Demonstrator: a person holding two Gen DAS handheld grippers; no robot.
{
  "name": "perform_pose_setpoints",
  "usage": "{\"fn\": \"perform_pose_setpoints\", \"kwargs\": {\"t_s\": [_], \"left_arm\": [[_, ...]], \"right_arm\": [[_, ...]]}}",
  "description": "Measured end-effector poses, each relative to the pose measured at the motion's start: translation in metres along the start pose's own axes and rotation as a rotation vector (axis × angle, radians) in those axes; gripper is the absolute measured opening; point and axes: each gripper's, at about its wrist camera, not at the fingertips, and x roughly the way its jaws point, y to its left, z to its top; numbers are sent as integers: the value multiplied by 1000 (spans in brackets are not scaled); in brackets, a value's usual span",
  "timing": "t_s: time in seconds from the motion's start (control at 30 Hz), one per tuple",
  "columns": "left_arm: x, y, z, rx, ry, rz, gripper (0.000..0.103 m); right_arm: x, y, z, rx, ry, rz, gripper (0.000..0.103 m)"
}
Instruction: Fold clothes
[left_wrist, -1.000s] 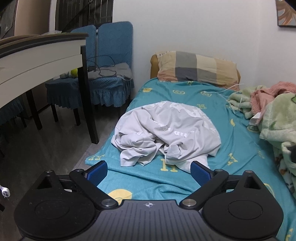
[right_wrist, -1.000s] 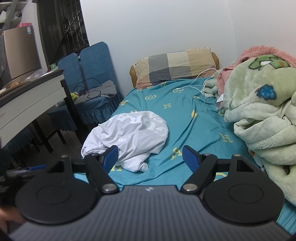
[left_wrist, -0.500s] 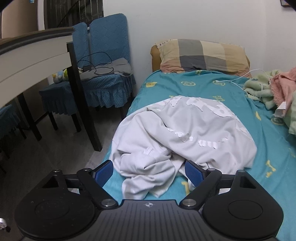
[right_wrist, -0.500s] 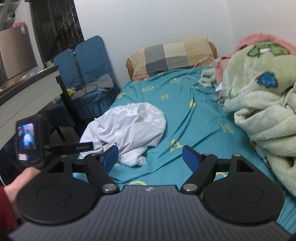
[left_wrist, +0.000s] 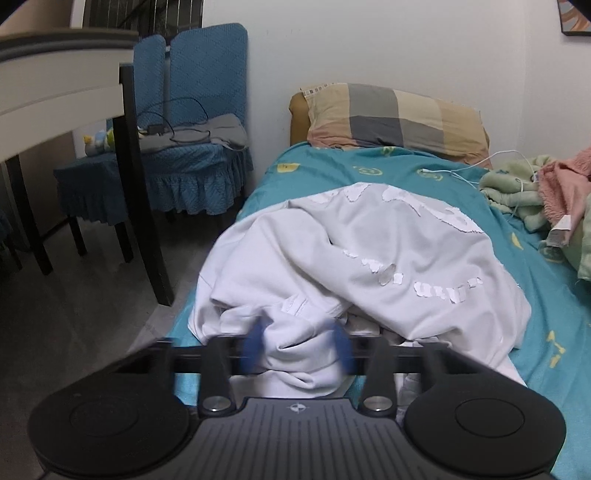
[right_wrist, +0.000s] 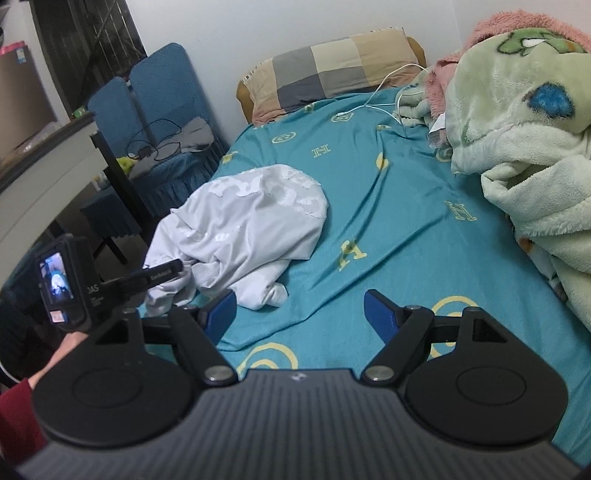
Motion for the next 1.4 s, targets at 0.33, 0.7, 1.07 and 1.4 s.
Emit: {"fn": "perform_pose_setpoints", "kwargs": {"t_s": [0.33,0.7,1.07,1.4], "left_arm": [[-138,-4,32,-100,-210,-151,3],[-246,24,16,-171,-261,-271,3],[-235,84,21,-327,-257,-93,4],[-158,98,17,-246,87,221,22]], "right_arm": [[-5,4,-3,-4,-23,53,78],[-22,14,-8,-21,-43,168,78],[29,62,-8,-90,146,276,71],[61,65,3,-124,153,262,71]]}}
